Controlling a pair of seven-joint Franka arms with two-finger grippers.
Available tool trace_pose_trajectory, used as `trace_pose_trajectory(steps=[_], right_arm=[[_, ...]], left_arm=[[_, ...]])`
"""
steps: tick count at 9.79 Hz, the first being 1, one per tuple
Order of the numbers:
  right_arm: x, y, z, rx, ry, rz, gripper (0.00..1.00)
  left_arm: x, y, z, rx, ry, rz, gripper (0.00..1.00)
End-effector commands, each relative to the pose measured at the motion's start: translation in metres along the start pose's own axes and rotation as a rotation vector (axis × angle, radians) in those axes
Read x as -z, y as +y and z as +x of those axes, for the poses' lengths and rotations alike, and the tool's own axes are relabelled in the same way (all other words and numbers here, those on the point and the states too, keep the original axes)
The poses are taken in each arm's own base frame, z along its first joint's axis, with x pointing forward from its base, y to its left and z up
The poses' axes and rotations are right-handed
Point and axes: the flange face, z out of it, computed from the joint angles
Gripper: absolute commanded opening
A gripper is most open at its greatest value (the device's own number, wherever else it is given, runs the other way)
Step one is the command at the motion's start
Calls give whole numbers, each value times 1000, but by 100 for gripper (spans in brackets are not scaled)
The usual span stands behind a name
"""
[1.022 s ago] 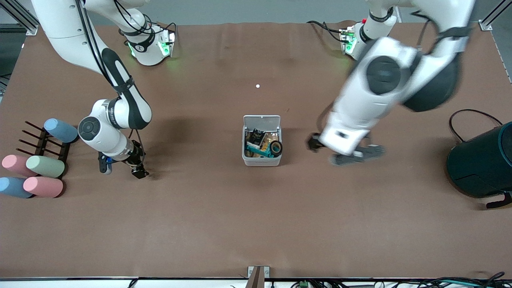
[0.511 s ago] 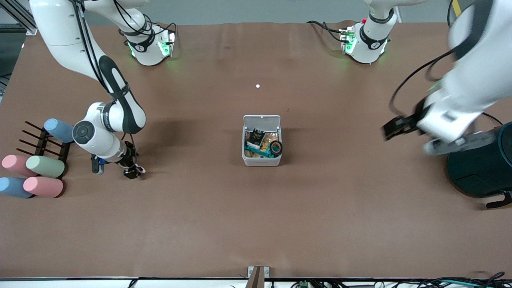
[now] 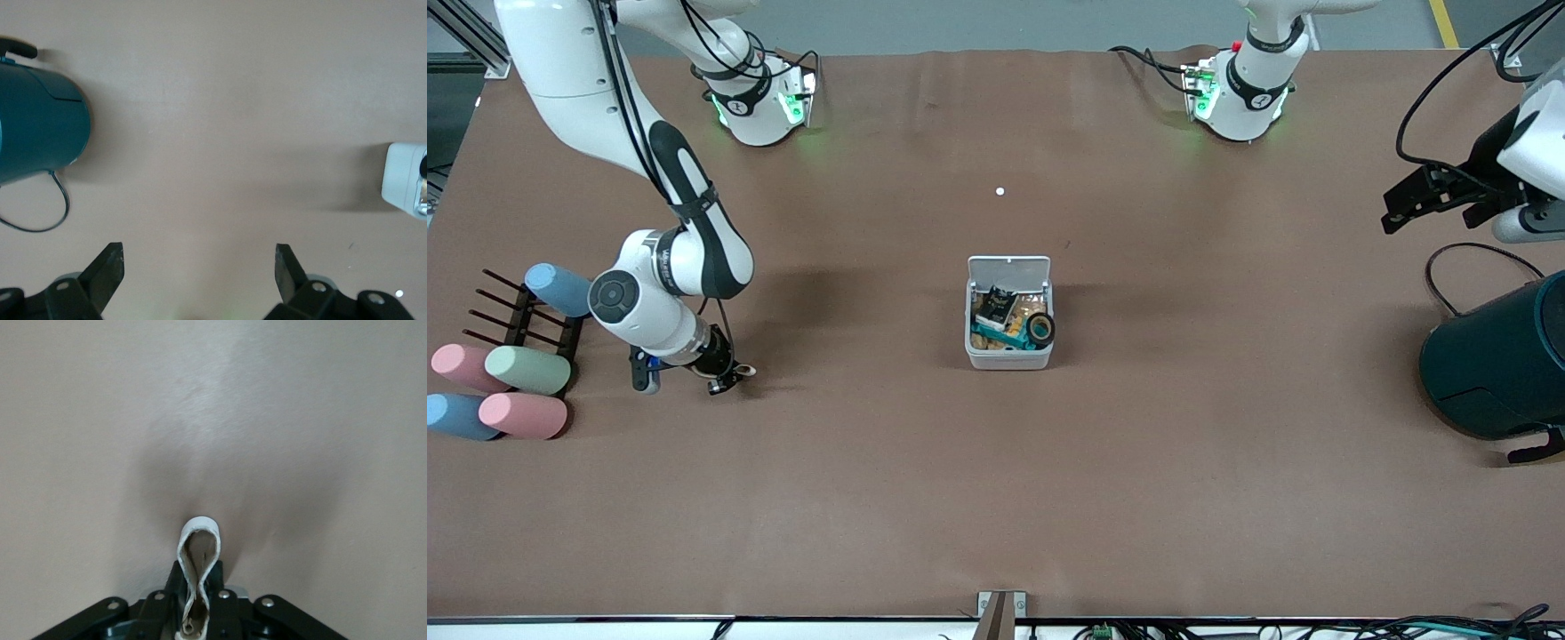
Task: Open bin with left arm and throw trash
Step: 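Grasp the white paper strip with the right gripper while the left gripper withdraws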
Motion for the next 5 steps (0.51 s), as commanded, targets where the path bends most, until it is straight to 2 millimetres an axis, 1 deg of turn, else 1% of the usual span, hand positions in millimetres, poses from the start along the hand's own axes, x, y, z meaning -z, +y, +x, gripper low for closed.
trace_pose_trajectory(steps=[1, 2, 3, 4, 5], right_arm=[[44, -25, -67, 88, -13, 16, 0], [87, -49, -90, 125, -23, 28, 0], [125, -73, -124, 172, -48, -7, 0], [167, -96, -167, 190, -63, -22, 0], [197, -112, -217, 175, -65, -8, 0]], left_arm=[[9, -14, -2, 0, 38, 23, 100], [8, -20, -1, 13, 33, 12, 100], [8, -31, 1, 37, 33, -4, 100], [15, -32, 9, 42, 48, -11, 100], [15, -30, 14, 38, 37, -11, 100]])
